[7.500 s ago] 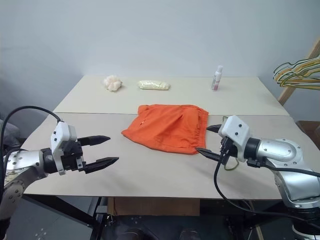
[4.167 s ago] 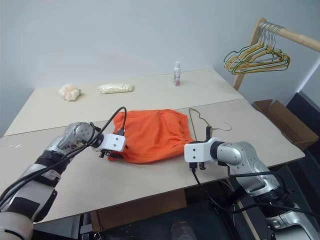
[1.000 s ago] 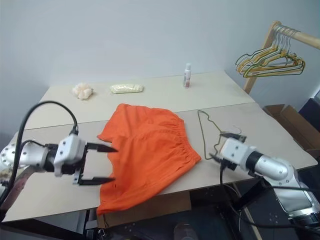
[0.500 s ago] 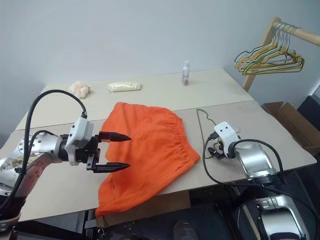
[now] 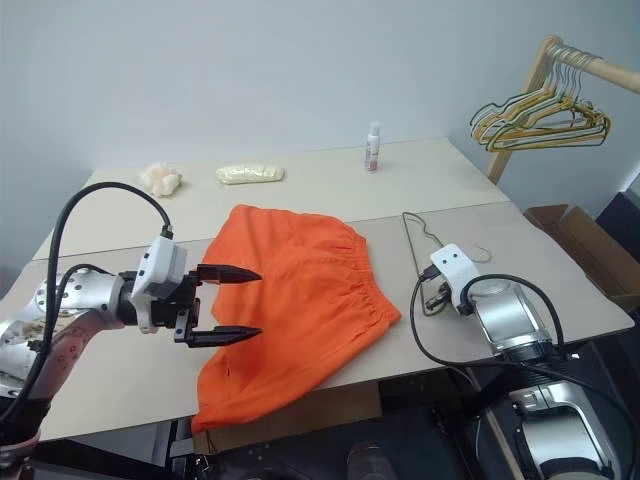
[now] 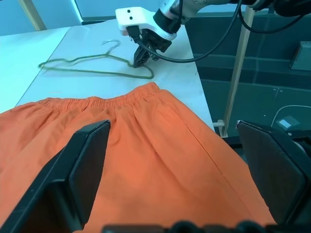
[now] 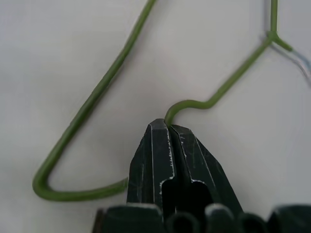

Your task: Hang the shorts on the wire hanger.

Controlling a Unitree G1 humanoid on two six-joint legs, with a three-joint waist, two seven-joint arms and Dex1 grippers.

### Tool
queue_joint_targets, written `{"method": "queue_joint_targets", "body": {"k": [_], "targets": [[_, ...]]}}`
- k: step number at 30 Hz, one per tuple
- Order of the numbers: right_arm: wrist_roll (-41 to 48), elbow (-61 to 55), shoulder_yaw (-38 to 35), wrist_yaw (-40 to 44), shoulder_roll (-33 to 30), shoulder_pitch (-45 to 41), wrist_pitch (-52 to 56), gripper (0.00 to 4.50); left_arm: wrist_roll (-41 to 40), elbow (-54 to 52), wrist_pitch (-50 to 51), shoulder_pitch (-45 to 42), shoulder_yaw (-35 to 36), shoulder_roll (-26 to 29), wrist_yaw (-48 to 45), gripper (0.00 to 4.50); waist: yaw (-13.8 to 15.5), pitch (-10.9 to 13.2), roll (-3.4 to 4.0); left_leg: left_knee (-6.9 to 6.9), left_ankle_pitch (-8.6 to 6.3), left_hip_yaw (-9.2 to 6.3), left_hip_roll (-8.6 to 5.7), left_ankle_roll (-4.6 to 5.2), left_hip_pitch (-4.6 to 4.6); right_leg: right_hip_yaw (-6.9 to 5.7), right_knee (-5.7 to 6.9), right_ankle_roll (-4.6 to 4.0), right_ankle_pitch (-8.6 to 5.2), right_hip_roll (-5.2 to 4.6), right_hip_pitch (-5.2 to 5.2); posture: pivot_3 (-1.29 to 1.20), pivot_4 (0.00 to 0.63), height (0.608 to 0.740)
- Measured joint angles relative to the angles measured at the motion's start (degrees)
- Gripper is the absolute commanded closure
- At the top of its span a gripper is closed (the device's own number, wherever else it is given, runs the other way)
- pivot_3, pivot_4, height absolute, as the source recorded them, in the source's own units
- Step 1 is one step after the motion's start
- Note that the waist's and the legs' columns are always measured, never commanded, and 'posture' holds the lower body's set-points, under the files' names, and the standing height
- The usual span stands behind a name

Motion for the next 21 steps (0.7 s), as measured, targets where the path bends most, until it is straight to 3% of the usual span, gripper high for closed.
{"method": "queue_joint_targets", "body": {"k": [5,10,13,17,21], "targets": [[-7.03,-0.02,0.52,-4.09,-4.77,0.83,-19.73,4.48,0.87,2.46,-0.03,-3.34,-0.32,-2.59,1.07,0.00,-0.61,0.01,0.06,-0.01,0.01,0.01,-0.01,-0.02,-0.01,0.00,0.02,0.00,0.00,0.00,-0.02,-0.27,0.000,0.740],[-21.58,0.87,4.45,-13.25,-16.96,1.37,-56.95,4.48,0.91,7.66,2.07,-10.10,-0.45,-5.90,4.61,0.00,-1.52,0.03,0.10,0.00,0.03,0.00,-0.06,-0.04,-0.01,-0.04,0.03,0.02,-0.01,0.01,-0.03,-0.29,0.000,0.740],[-31.51,2.91,7.59,-18.74,-21.56,0.41,-72.71,4.48,0.81,11.55,4.86,-14.99,-0.20,-6.83,6.53,0.00,-2.53,0.03,0.09,0.01,0.04,0.02,-0.06,-0.06,0.05,-0.02,0.03,0.02,-0.01,0.04,0.03,-0.30,0.000,0.740],[-41.60,5.12,9.49,-26.97,-22.76,-1.52,-86.44,4.48,2.74,17.54,7.23,-22.46,-1.29,-6.95,6.61,0.00,-4.56,0.04,0.09,-0.01,0.09,0.02,-0.06,-0.13,0.07,0.00,0.05,0.03,-0.02,0.08,0.07,-0.31,0.000,0.740],[-44.86,5.64,9.30,-29.93,-22.47,-4.54,-90.99,4.48,7.33,22.36,6.05,-24.76,-6.71,-7.18,3.33,0.00,-6.42,0.03,0.11,-0.02,0.12,0.03,-0.05,-0.12,0.13,0.02,0.03,0.03,-0.02,0.09,0.17,-0.32,0.000,0.740]]}}
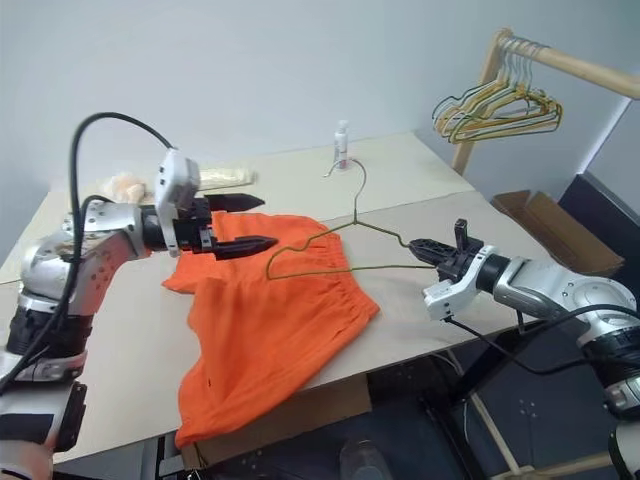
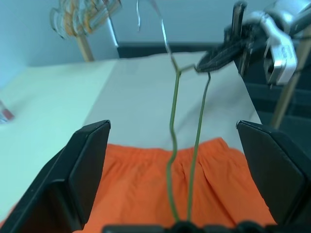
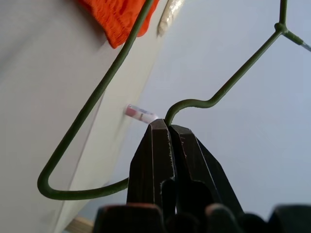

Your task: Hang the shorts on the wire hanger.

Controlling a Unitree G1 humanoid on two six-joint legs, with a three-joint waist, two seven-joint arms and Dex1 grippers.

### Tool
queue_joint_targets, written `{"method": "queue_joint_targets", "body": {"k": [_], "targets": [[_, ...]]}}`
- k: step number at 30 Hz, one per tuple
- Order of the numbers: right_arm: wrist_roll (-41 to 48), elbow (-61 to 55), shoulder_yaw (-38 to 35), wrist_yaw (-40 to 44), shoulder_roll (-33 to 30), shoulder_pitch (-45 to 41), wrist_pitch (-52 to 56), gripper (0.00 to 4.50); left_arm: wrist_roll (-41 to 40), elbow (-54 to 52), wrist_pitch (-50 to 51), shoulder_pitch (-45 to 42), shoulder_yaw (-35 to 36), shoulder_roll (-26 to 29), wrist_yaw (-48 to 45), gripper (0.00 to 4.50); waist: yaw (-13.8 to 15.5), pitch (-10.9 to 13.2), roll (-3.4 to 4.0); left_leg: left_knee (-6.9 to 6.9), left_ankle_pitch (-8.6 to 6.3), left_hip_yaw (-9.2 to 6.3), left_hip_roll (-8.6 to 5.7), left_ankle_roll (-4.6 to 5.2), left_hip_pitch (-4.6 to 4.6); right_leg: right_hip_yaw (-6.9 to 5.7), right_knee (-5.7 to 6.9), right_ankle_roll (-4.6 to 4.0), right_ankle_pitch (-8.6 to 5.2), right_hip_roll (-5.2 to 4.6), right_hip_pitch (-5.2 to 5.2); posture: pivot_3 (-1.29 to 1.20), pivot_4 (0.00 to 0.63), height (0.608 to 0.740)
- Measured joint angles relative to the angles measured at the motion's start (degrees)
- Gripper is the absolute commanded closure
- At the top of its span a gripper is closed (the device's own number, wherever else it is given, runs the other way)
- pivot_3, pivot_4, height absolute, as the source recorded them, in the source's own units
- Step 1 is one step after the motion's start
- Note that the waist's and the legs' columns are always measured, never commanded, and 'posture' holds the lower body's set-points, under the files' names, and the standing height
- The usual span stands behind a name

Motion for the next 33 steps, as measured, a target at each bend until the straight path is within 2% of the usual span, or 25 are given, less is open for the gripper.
{"method": "queue_joint_targets", "body": {"k": [3,9,12,15,24,28,31,33], "targets": [[-0.83,-0.06,-0.17,-0.19,1.03,-1.70,-1.26,4.48,3.72,3.22,-1.50,-1.60,-4.97,-0.92,-3.12,0.00,-0.78,0.00,-0.01,0.00,0.00,0.00,0.00,0.01,0.04,-0.01,-0.01,0.00,0.00,0.00,0.06,-0.33,0.000,0.740],[-1.95,-0.46,-0.25,0.28,1.65,-2.65,-2.13,4.48,8.23,7.93,-3.74,-4.69,-9.95,-2.37,-9.42,0.00,-1.83,0.00,-0.01,-0.01,0.00,-0.02,0.02,0.03,0.04,-0.01,-0.02,0.01,0.00,0.01,0.06,-0.33,0.000,0.740],[-1.95,-0.65,-0.41,0.68,1.69,-2.66,-2.15,4.50,11.96,9.21,-5.20,-4.76,-13.39,-2.35,-10.95,0.54,-1.98,0.00,-0.01,-0.01,0.00,-0.02,0.02,0.03,0.05,-0.01,0.00,0.01,0.00,0.01,0.07,-0.34,0.000,0.740],[-1.94,-0.66,-0.72,0.99,1.69,-2.91,-2.15,4.50,15.08,10.81,-6.17,-4.76,-15.06,-2.36,-11.58,1.46,-2.20,0.00,-0.01,-0.01,0.00,-0.02,0.03,0.03,0.05,-0.01,0.00,0.01,0.00,0.01,0.06,-0.34,0.000,0.740],[-1.94,-0.83,-2.50,1.62,1.72,-3.62,-2.12,4.50,17.25,12.49,-7.48,-4.76,-14.36,-3.54,-11.09,4.44,-2.64,0.00,-0.01,0.00,0.00,-0.02,0.04,0.04,0.05,0.00,0.01,0.01,-0.01,0.01,0.07,-0.33,0.000,0.740],[-1.90,-1.23,-2.50,2.13,1.92,-3.66,-2.25,4.50,17.40,13.31,-7.11,-4.78,-12.81,-3.79,-9.85,4.44,-2.67,0.01,-0.01,0.00,0.00,-0.02,0.05,0.04,0.06,0.00,0.02,0.01,-0.01,0.01,0.07,-0.33,0.000,0.740],[-1.17,-0.99,-2.53,2.68,1.92,-4.00,-3.70,3.75,17.30,13.31,-6.95,-4.78,-12.00,-3.93,-9.41,4.50,-2.65,0.01,-0.01,-0.01,0.00,-0.02,0.05,0.04,0.06,-0.01,0.02,0.01,-0.01,0.01,0.07,-0.32,0.000,0.740],[0.66,-0.87,-2.53,3.53,2.11,-4.32,-5.66,3.09,17.07,13.02,-6.45,-4.78,-11.47,-3.95,-9.50,4.50,-2.67,0.01,-0.01,-0.01,0.00,-0.02,0.05,0.04,0.06,-0.01,0.02,0.01,-0.01,0.01,0.07,-0.31,0.000,0.740]]}}
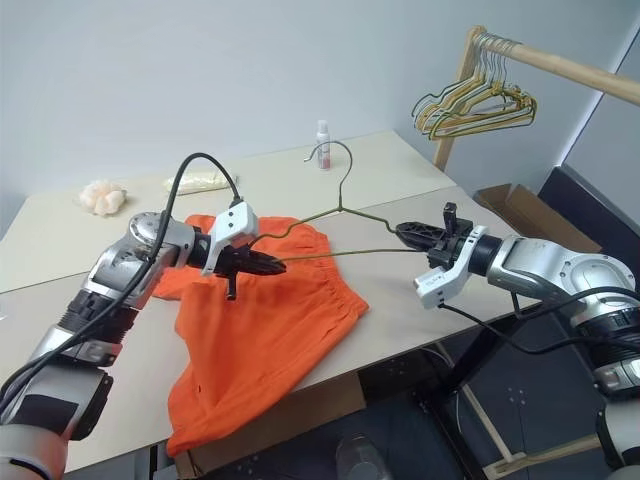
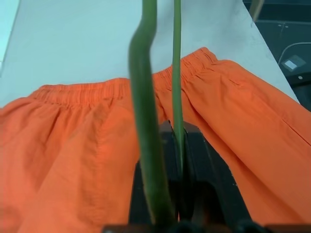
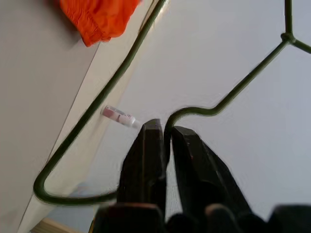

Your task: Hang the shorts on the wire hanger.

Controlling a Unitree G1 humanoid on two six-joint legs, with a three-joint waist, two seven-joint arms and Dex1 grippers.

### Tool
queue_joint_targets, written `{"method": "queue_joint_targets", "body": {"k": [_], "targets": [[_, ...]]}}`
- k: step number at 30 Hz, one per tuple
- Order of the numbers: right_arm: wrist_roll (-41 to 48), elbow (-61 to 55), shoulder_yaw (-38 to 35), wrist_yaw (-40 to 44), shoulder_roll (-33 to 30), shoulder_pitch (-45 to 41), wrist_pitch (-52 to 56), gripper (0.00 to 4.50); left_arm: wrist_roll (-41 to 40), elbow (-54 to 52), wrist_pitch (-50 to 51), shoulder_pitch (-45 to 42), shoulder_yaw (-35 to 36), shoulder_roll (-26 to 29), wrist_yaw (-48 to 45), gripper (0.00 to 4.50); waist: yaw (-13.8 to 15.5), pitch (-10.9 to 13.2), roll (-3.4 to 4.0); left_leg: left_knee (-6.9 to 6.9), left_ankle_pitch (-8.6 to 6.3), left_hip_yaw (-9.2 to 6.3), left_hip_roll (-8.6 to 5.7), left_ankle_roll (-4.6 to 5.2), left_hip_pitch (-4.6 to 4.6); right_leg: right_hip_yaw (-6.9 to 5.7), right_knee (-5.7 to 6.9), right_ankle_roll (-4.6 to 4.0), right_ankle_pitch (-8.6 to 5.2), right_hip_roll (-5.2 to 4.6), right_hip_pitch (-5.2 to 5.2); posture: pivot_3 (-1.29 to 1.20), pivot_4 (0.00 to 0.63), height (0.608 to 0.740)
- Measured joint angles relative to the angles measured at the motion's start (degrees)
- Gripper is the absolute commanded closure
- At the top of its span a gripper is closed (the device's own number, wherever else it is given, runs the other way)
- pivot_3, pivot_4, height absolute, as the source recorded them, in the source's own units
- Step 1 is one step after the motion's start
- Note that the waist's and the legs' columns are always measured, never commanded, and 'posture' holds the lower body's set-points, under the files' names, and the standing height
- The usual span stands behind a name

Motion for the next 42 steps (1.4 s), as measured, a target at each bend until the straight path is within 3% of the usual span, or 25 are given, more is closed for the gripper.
{"method": "queue_joint_targets", "body": {"k": [5,9,11,12,16,21,26,30,40,42], "targets": [[9.58,1.84,0.05,6.52,-0.53,-0.13,-4.70,1.31,-0.01,-0.53,0.84,0.88,1.12,0.05,0.28,4.50,-0.02,0.01,-0.02,0.00,-0.01,0.00,0.02,0.02,0.12,-0.03,-0.06,0.00,0.00,0.00,0.20,-0.30,0.000,0.740],[26.56,-0.38,0.11,17.48,-1.53,1.16,-3.28,0.03,0.22,-1.00,0.50,1.30,1.38,0.24,0.63,4.50,0.11,0.08,-0.12,-0.05,-0.09,-0.03,0.08,0.13,0.57,-0.10,-0.33,0.03,-0.02,0.00,0.83,-0.29,0.000,0.740],[39.75,-4.17,0.09,27.06,-2.57,3.26,4.67,0.03,0.55,-1.70,-0.23,1.94,1.44,1.00,0.48,4.50,0.16,0.13,-0.21,-0.03,-0.12,-0.03,0.14,0.17,0.60,-0.13,-0.39,0.03,-0.02,0.00,0.95,-0.29,0.000,0.740],[49.59,-8.09,0.03,34.43,-3.52,4.30,14.24,0.03,1.31,-1.93,-1.74,2.70,1.38,1.81,0.23,4.50,0.16,0.13,-0.21,-0.03,-0.13,-0.02,0.15,0.19,0.60,-0.11,-0.39,0.03,-0.02,-0.01,0.95,-0.29,0.000,0.740],[65.85,-15.02,-1.57,49.31,-4.14,1.22,41.84,0.03,2.68,-2.48,-4.65,3.96,1.13,2.82,-0.69,4.50,0.65,0.13,-0.20,-0.03,-0.15,-0.03,0.22,0.20,0.60,-0.09,-0.33,0.03,-0.01,-0.05,0.88,-0.28,0.000,0.740],[66.15,-14.36,0.44,61.38,-2.25,-6.51,61.26,0.03,2.69,-3.62,-5.11,4.42,1.19,2.84,-1.66,4.50,2.93,0.13,-0.18,-0.03,-0.16,-0.06,0.22,0.18,0.37,-0.08,-0.29,0.03,-0.01,-0.07,0.57,-0.27,0.000,0.740],[60.65,-11.51,5.84,69.95,2.24,-11.30,72.05,0.03,2.65,-4.52,-5.21,4.51,1.31,3.01,-2.13,4.50,4.56,0.10,-0.15,0.17,-0.14,-0.05,0.04,0.18,-0.41,-0.05,0.02,0.04,0.00,-0.28,-0.35,-0.26,0.000,0.740],[56.85,-8.42,7.31,71.25,7.56,-13.37,75.55,0.87,2.47,-5.14,-5.21,4.58,1.42,3.20,-2.31,4.50,4.95,0.09,-0.13,0.30,-0.10,-0.06,-0.06,0.15,-0.96,-0.03,0.19,0.05,0.01,-0.36,-0.93,-0.25,0.000,0.740],[53.79,-7.31,6.98,75.08,10.45,-13.68,76.62,4.46,2.27,-5.69,-5.71,4.77,1.61,3.26,-2.66,4.50,5.01,0.09,-0.13,0.55,-0.10,-0.06,-0.13,0.16,-1.21,-0.11,0.69,0.06,0.01,-0.39,-1.31,-0.25,0.000,0.740],[53.64,-8.22,6.93,75.70,10.70,-13.03,76.47,4.46,2.30,-5.45,-6.31,4.78,2.37,3.48,-2.71,4.50,4.80,0.09,-0.13,0.55,-0.10,-0.06,-0.12,0.16,-1.21,-0.11,0.70,0.06,0.01,-0.39,-1.31,-0.25,0.000,0.740]]}}
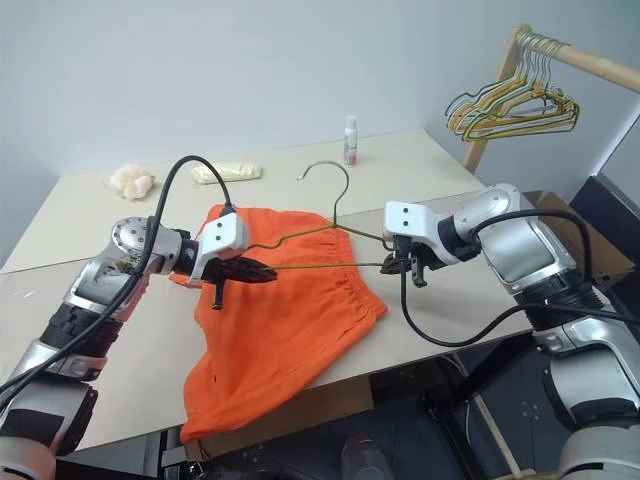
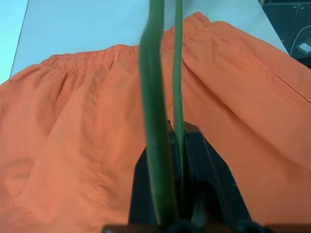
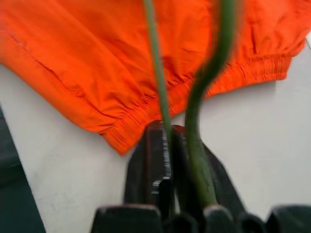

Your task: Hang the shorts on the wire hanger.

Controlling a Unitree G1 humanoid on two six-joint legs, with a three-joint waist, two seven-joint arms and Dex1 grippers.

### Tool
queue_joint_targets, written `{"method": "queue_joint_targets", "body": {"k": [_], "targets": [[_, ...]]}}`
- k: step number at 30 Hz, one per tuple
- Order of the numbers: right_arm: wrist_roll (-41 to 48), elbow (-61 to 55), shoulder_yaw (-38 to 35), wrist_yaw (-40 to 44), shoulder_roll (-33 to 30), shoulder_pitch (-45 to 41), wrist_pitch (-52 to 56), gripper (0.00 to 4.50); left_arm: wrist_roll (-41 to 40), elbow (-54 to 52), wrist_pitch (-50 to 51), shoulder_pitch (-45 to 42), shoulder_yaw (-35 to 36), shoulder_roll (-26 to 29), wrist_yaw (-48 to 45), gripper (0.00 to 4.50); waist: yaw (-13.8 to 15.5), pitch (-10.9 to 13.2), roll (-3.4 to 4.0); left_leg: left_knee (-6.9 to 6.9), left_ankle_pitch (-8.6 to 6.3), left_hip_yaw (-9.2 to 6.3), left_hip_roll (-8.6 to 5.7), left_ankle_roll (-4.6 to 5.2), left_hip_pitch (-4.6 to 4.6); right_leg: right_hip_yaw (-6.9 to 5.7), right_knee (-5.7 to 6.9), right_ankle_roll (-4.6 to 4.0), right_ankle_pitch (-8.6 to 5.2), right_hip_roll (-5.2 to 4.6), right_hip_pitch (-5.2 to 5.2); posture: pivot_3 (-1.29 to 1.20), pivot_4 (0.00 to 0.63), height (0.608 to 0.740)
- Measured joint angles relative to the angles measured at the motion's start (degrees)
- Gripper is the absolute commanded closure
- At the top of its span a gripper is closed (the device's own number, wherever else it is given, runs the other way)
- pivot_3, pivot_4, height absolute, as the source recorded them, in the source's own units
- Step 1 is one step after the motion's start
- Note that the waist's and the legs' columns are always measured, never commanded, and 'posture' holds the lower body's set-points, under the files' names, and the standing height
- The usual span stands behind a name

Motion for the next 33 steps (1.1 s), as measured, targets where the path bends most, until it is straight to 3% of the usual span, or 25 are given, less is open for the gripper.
{"method": "queue_joint_targets", "body": {"k": [1,8,15,19,24,33], "targets": [[-0.08,-0.04,-0.14,0.06,0.03,0.23,-0.02,4.46,0.01,0.19,-1.37,0.03,0.12,0.02,-0.31,4.50,-0.06,0.00,0.00,0.00,0.00,0.00,-0.01,0.00,0.00,0.00,0.00,0.00,0.00,-0.01,0.00,-0.25,0.000,0.740],[2.70,-6.42,-5.98,0.97,-2.67,7.90,-0.14,4.50,-3.39,4.66,-10.61,0.17,1.86,-0.98,-7.08,2.44,0.03,0.00,0.00,0.08,-0.02,-0.06,-0.01,0.02,-0.06,-0.06,-0.02,0.00,0.00,-0.03,0.02,-0.25,0.000,0.740],[10.65,-15.54,-21.24,-4.38,-10.03,25.36,17.54,4.50,-3.13,15.47,-13.98,-1.99,8.33,-1.28,-1.21,0.13,1.06,0.00,-0.01,0.11,-0.04,-0.08,0.00,0.06,-0.07,-0.09,-0.08,0.00,0.00,-0.02,0.05,-0.25,0.000,0.740],[13.00,-13.82,-26.95,-11.72,-9.58,30.66,31.89,4.50,-8.51,7.37,-9.45,2.12,11.77,-0.98,-1.87,0.06,1.02,-0.06,0.06,0.11,-0.06,-0.06,0.01,0.09,-0.05,-0.02,-0.03,0.00,0.00,-0.04,0.09,-0.25,0.000,0.740],[13.97,-5.28,-26.82,-17.42,-6.32,28.54,43.89,4.50,-11.46,-1.82,-6.31,9.20,12.17,-1.26,-1.02,0.06,1.08,-0.13,0.17,0.11,-0.05,-0.01,0.04,0.08,0.02,0.03,-0.08,0.00,0.00,-0.01,0.12,-0.22,0.000,0.740],[18.11,6.65,-21.35,-13.62,-1.70,20.05,46.03,4.50,-13.99,-9.94,-1.88,13.54,14.70,0.69,2.01,0.06,2.51,-0.15,0.21,0.14,-0.05,0.01,-0.01,0.09,0.00,0.00,-0.08,0.00,0.00,0.01,0.13,-0.15,0.000,0.740]]}}
